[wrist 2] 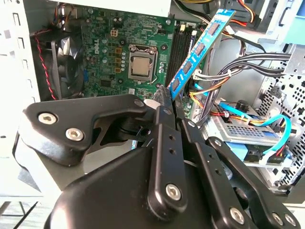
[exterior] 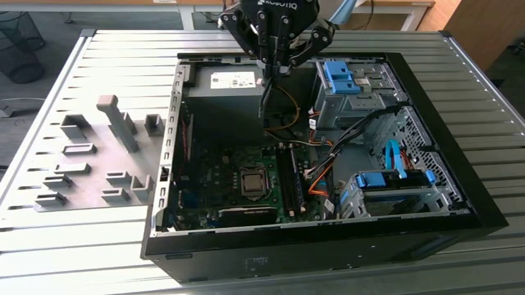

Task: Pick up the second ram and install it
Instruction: 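Insert the second ram into the second slot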

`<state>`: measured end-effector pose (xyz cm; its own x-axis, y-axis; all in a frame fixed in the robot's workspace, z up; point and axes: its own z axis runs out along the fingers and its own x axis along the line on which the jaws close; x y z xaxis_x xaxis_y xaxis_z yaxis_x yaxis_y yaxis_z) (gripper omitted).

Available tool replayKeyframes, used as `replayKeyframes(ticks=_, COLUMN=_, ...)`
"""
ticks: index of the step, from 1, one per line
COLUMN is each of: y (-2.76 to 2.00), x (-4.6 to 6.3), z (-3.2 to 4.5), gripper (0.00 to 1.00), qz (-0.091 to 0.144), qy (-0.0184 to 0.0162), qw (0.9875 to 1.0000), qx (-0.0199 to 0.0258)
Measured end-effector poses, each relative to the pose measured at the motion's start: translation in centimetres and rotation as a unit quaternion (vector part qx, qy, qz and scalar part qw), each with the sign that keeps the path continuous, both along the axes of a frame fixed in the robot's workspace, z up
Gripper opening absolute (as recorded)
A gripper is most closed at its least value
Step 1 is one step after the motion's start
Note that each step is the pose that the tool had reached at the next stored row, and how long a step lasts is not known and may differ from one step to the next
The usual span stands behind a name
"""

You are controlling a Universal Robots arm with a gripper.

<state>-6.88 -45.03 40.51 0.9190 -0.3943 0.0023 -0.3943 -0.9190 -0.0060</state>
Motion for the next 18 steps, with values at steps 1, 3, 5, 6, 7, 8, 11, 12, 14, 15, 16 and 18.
replayKeyframes(ticks=1, y=0.00, x=0.00, z=0.00, gripper=0.14, qz=0.000, qy=0.0000, qw=1.0000, qx=0.0000)
replayKeyframes(ticks=3, y=0.00, x=0.00, z=0.00, gripper=0.14, qz=0.000, qy=0.0000, qw=1.0000, qx=0.0000)
replayKeyframes(ticks=5, y=0.00, x=0.00, z=0.00, gripper=0.14, qz=0.000, qy=0.0000, qw=1.0000, qx=0.0000)
replayKeyframes(ticks=6, y=0.00, x=0.00, z=0.00, gripper=0.14, qz=0.000, qy=0.0000, qw=1.0000, qx=0.0000)
replayKeyframes(ticks=7, y=0.00, x=0.00, z=0.00, gripper=0.14, qz=0.000, qy=0.0000, qw=1.0000, qx=0.0000)
replayKeyframes(ticks=8, y=0.00, x=0.00, z=0.00, gripper=0.14, qz=0.000, qy=0.0000, qw=1.0000, qx=0.0000)
replayKeyframes(ticks=11, y=0.00, x=0.00, z=-0.05, gripper=0.14, qz=0.017, qy=0.0000, qw=0.9998, qx=0.0000)
replayKeyframes(ticks=12, y=0.00, x=0.00, z=-0.07, gripper=0.14, qz=0.027, qy=0.0000, qw=0.9996, qx=0.0001)
replayKeyframes(ticks=14, y=-0.02, x=0.00, z=-0.22, gripper=0.14, qz=0.042, qy=0.0000, qw=0.9991, qx=0.0001)
replayKeyframes(ticks=15, y=-0.04, x=0.00, z=-0.37, gripper=0.14, qz=0.045, qy=0.0000, qw=0.9990, qx=0.0001)
replayKeyframes(ticks=16, y=-0.07, x=0.00, z=-0.55, gripper=0.14, qz=0.048, qy=0.0000, qw=0.9988, qx=0.0000)
replayKeyframes(ticks=18, y=-0.11, x=0.00, z=-0.85, gripper=0.14, qz=0.053, qy=0.0000, qw=0.9986, qx=0.0000)
